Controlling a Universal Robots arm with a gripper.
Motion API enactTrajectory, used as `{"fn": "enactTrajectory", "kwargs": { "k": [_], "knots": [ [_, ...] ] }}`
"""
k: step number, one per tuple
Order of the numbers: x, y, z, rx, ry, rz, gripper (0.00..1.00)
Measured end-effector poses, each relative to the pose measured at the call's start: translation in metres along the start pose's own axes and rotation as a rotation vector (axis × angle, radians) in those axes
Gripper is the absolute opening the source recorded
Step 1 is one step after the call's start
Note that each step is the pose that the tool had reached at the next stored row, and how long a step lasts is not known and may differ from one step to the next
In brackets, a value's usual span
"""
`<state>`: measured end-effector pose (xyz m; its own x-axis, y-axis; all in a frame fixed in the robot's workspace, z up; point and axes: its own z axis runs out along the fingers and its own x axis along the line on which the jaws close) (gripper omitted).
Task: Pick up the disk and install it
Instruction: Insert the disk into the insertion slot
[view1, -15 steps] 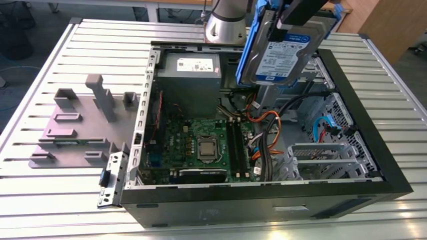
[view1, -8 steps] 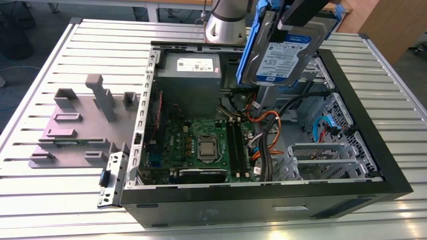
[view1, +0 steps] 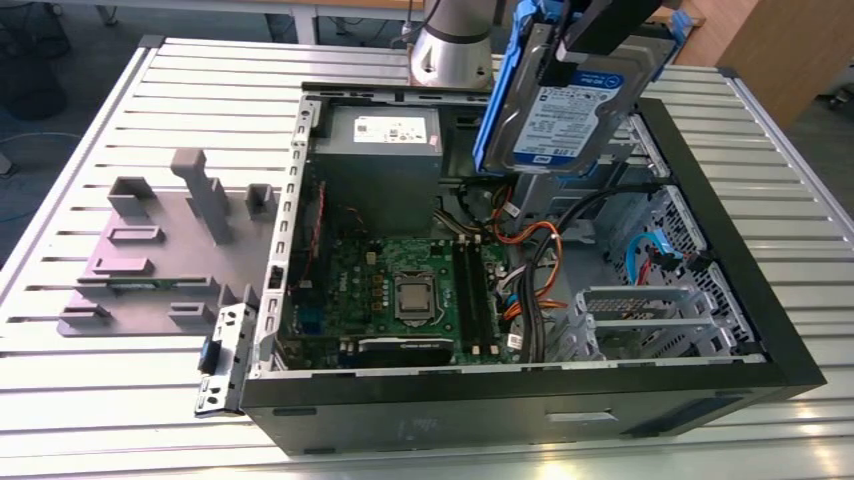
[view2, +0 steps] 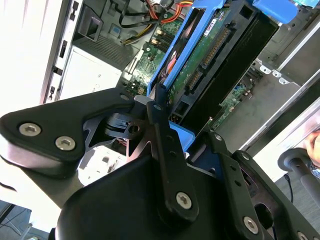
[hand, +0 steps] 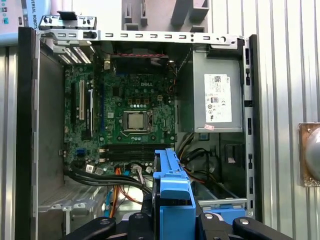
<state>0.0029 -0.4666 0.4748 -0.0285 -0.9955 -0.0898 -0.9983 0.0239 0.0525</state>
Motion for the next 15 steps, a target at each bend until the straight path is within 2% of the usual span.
{"fn": "enactTrajectory", "kwargs": {
  "k": [15],
  "knots": [
    [0.0038, -0.001, -0.0001, 0.0, -0.0001, 0.0, 0.37]
  ]
}}
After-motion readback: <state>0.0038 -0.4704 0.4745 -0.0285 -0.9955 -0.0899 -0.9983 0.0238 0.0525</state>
